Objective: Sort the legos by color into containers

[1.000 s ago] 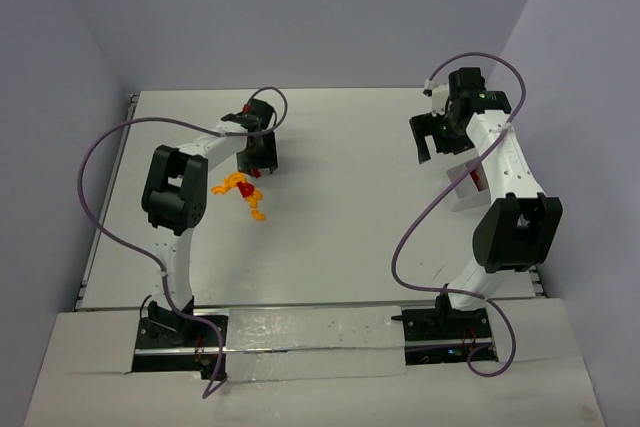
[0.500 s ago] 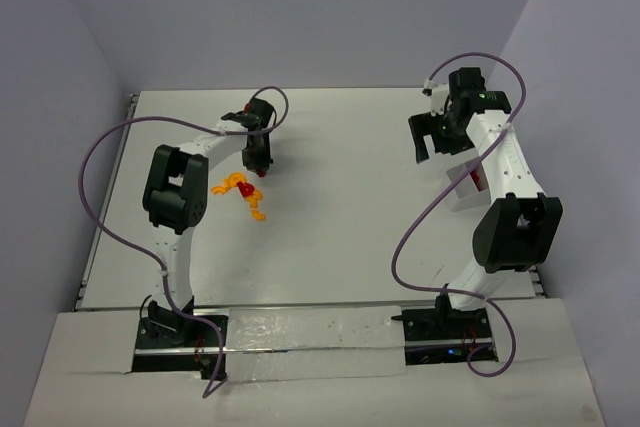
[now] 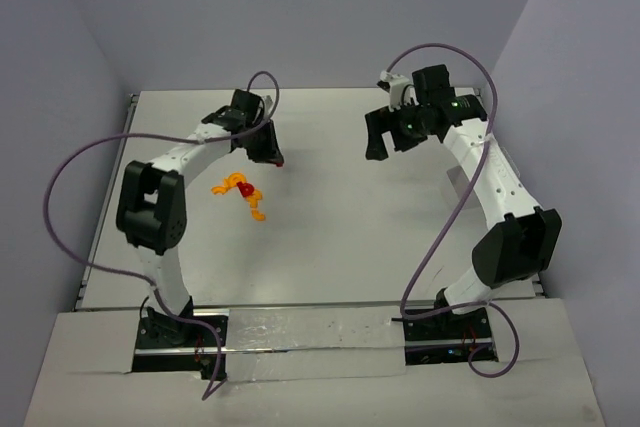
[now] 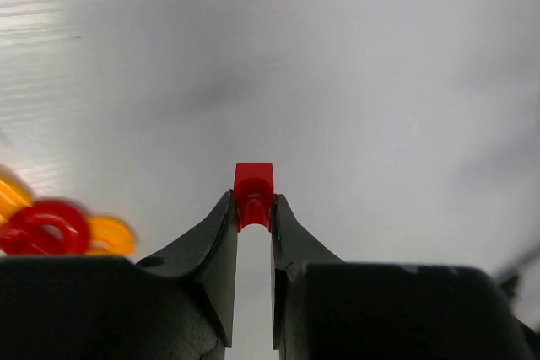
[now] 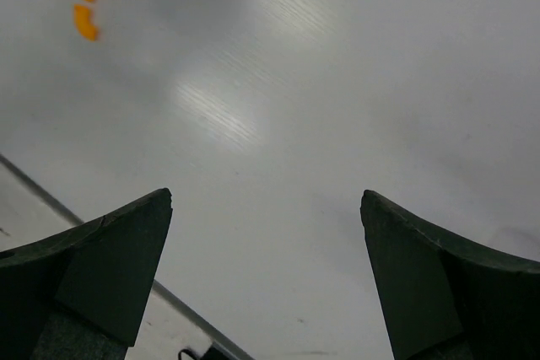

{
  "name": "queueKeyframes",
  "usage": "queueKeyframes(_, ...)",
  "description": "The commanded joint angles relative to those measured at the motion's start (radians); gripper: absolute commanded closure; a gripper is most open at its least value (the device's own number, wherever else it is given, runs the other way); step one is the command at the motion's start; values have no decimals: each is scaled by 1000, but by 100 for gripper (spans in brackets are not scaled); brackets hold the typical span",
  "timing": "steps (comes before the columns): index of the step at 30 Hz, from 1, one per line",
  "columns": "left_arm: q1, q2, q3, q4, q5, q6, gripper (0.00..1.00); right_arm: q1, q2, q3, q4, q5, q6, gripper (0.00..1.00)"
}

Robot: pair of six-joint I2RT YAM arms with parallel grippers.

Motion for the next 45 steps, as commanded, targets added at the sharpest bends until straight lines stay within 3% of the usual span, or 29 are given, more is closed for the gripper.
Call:
queueKeyframes(1,11,-246,-74,322,425,-138,100,63,-63,-4,157,-162,60,0)
queueKeyframes(4,20,-277,-133,466,679,-282,100,95,-74,-8,183,-195,48,0)
queueKeyframes(8,23,-285,-235,830,888,-543,100,161,-118,-22,226,-221,3,0)
queueKeyframes(10,22,-281,-287,1042,952,-722,100,199,-156,-39,247,-203,-60,0)
queueKeyframes(13,21,-280,-314,1121,977,-780,100,238,-217,-74,279,-175,-152,0)
queueKeyframes(18,7,-314,-346,1097,962,-768,100,247,-211,-40,226,-220,-272,0)
queueKeyframes(26,-12,-325,-321,928,926,-710,100,338,-151,26,208,-137,-290,0)
queueKeyframes(39,-43,-337,-314,875,911,-675,100,394,-101,71,210,-92,-290,1)
queueKeyframes(45,-52,-340,-317,879,914,-684,100,395,-80,81,213,-91,-292,7)
